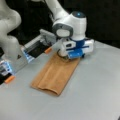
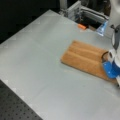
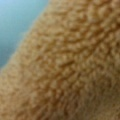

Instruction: Folding a towel twice

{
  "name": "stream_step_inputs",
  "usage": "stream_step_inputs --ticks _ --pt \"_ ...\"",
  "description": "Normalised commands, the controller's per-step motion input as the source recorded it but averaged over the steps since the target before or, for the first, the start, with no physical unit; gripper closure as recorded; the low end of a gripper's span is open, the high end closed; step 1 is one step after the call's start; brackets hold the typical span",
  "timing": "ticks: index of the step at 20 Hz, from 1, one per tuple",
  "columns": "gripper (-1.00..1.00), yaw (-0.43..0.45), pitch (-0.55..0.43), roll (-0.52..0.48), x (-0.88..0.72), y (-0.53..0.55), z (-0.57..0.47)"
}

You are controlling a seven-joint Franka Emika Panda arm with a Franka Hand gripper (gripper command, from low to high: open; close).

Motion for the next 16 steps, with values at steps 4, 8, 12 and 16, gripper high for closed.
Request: stream_step_inputs --ticks 4,8,12,16 --pt "1.00 0.135 -0.016 -0.132 -0.06 0.00 -0.10" --pt "1.00 0.126 -0.031 -0.132 -0.03 -0.01 -0.09" --pt "1.00 0.038 -0.054 -0.165 0.01 0.04 -0.08" --pt "1.00 0.027 -0.062 -0.180 0.06 0.05 -0.07"
